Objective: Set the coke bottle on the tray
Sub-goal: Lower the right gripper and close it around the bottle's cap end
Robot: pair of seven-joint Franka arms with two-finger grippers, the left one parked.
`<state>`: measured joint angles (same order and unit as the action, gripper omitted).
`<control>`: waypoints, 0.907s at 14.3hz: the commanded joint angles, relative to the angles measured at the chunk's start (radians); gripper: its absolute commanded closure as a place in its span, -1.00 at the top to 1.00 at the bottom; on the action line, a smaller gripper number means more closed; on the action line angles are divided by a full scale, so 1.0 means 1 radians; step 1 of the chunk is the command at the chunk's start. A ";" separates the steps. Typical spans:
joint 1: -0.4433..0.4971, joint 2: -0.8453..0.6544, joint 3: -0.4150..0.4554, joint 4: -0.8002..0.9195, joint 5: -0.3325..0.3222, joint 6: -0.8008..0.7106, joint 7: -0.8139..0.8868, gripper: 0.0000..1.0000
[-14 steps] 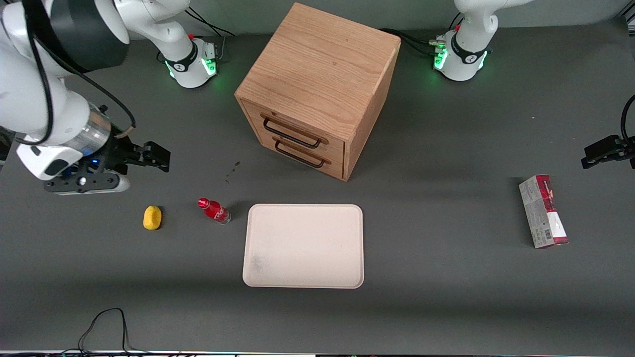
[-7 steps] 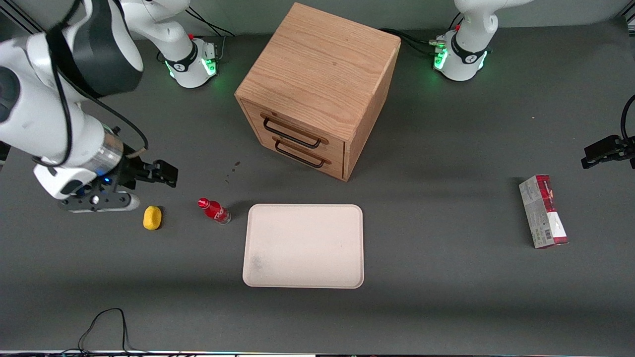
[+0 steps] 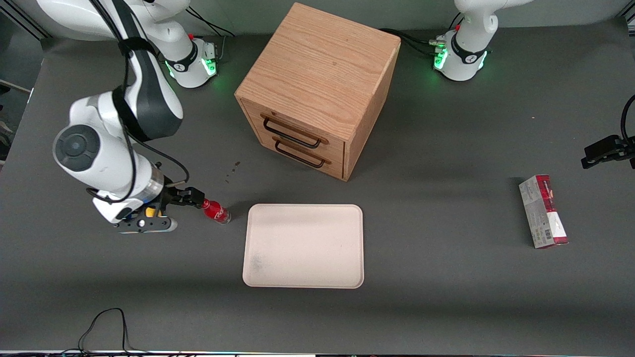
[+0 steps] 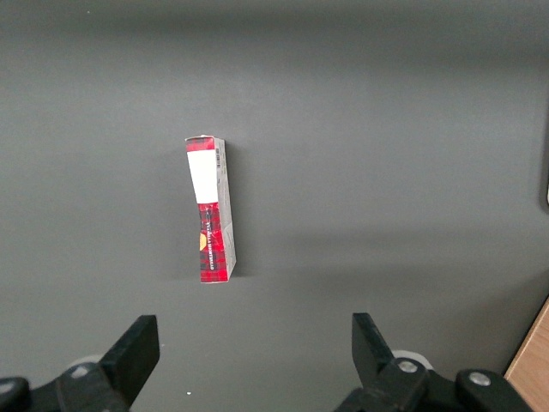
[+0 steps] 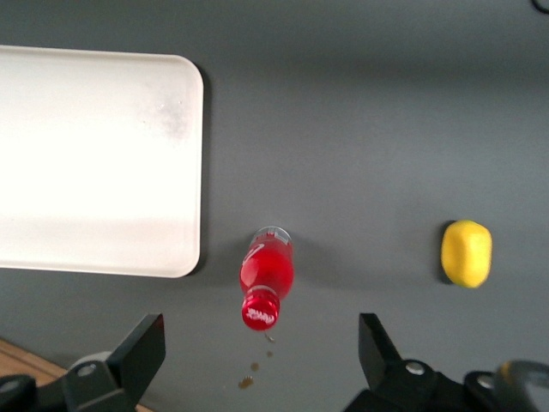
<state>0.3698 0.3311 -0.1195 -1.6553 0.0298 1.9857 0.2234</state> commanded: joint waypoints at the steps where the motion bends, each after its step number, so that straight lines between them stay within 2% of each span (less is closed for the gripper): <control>1: 0.014 -0.026 -0.006 -0.113 0.015 0.112 0.013 1.00; 3: 0.015 -0.020 -0.003 -0.165 0.019 0.175 0.011 1.00; 5: 0.034 -0.018 -0.003 -0.202 0.053 0.215 0.010 1.00; 13: 0.035 0.032 -0.008 -0.225 0.055 0.238 0.001 1.00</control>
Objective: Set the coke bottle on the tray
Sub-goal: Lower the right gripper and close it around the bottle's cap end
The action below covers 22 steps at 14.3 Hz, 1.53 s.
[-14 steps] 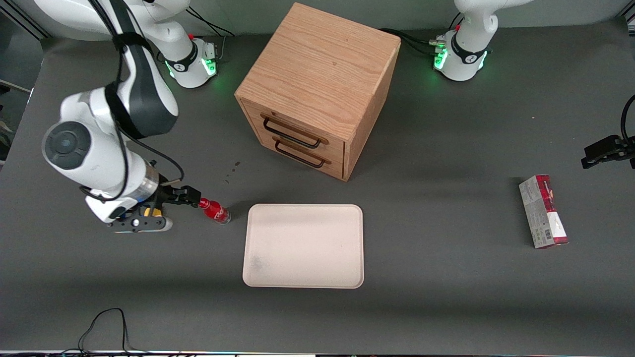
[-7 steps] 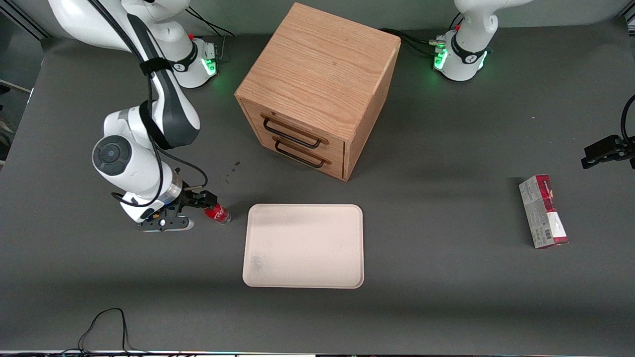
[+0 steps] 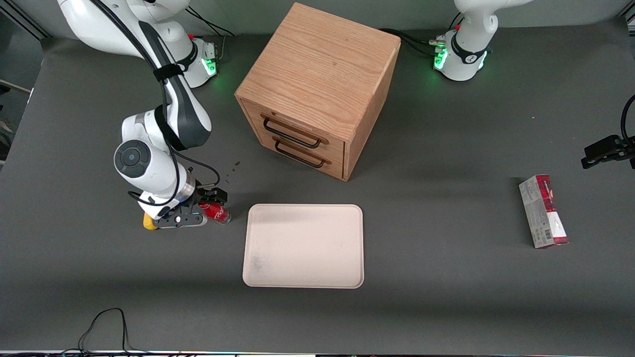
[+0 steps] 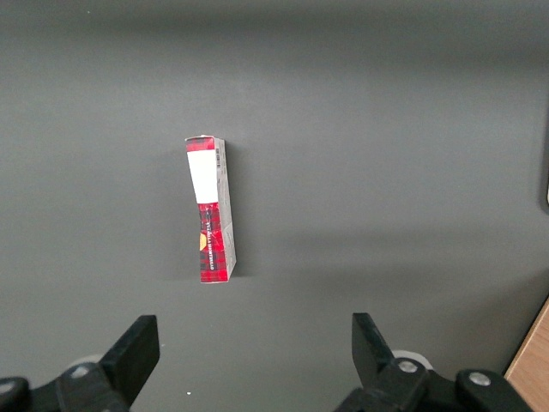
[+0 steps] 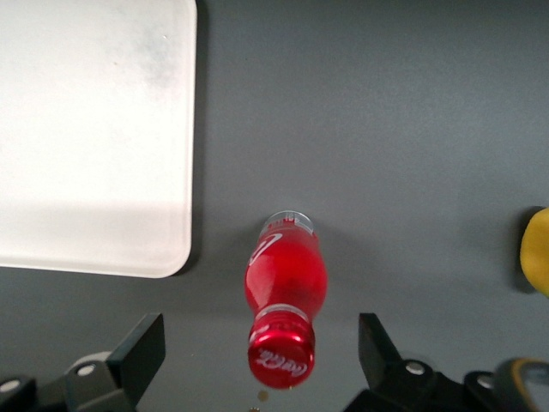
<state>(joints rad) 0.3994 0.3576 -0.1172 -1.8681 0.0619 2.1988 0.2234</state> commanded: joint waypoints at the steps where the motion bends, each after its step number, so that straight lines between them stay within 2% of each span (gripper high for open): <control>1: 0.007 0.011 -0.010 -0.014 0.022 0.027 0.001 1.00; 5: 0.006 0.011 -0.015 -0.013 0.021 0.025 0.001 1.00; 6: 0.006 0.011 -0.016 -0.013 0.021 0.025 0.001 0.86; 11: 0.006 0.011 -0.015 -0.010 0.021 0.018 0.002 -0.56; 13: 0.006 0.009 -0.016 -0.008 0.021 0.016 0.001 -1.00; 18: 0.006 0.003 -0.016 0.024 0.021 0.001 0.002 -1.00; 22: 0.006 0.006 -0.016 0.185 0.015 -0.210 0.013 -1.00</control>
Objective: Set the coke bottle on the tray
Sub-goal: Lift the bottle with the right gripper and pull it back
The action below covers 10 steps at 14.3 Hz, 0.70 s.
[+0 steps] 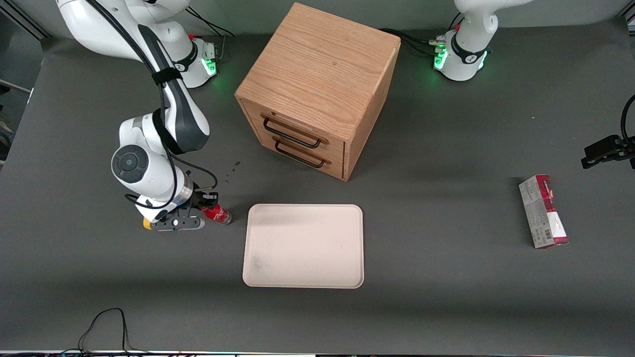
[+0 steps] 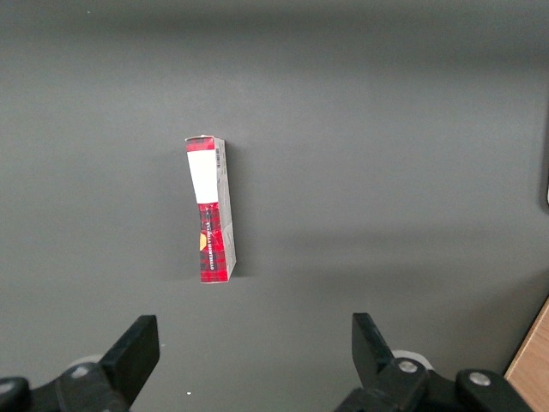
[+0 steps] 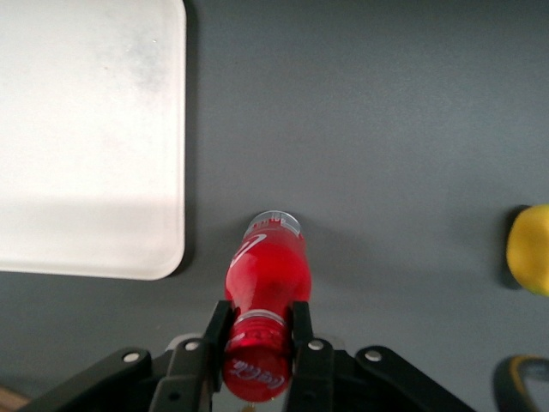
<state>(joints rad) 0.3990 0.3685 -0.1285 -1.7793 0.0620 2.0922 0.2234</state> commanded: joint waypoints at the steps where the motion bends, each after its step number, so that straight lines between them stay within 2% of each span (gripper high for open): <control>1: 0.004 -0.006 -0.006 0.134 0.013 -0.145 0.013 -1.00; 10: 0.000 -0.034 -0.033 0.552 0.010 -0.638 0.001 -1.00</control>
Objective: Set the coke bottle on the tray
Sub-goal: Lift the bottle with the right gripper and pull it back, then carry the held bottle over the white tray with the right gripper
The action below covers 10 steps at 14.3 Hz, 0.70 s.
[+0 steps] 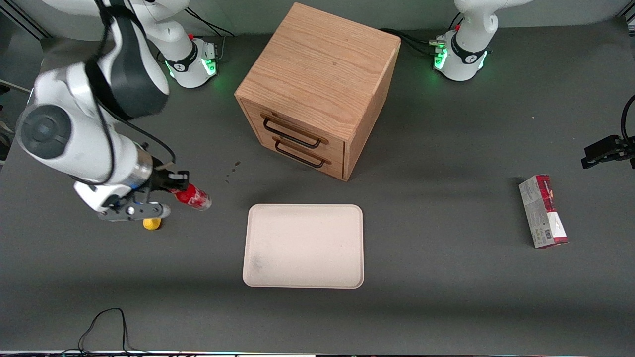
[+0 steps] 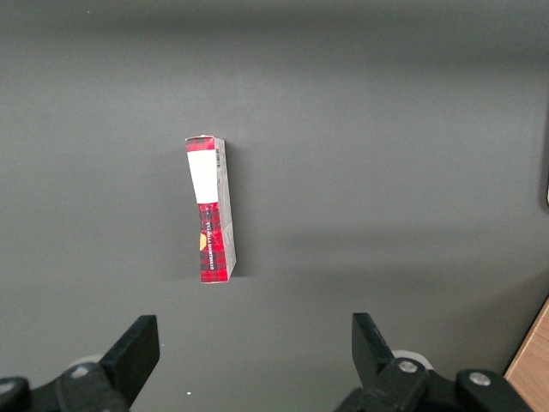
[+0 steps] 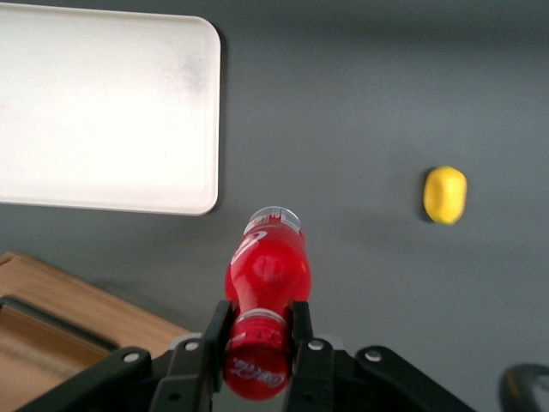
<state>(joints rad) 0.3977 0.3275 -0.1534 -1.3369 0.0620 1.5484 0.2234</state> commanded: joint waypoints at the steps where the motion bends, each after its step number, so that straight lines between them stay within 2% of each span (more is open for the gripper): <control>1: 0.001 0.008 -0.008 0.131 0.010 -0.112 0.001 -1.00; 4: 0.006 0.027 0.003 0.188 0.015 -0.111 0.010 -1.00; 10: 0.015 0.229 0.084 0.438 0.013 -0.099 0.014 -1.00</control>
<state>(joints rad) 0.4079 0.4444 -0.0833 -1.0429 0.0633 1.4612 0.2234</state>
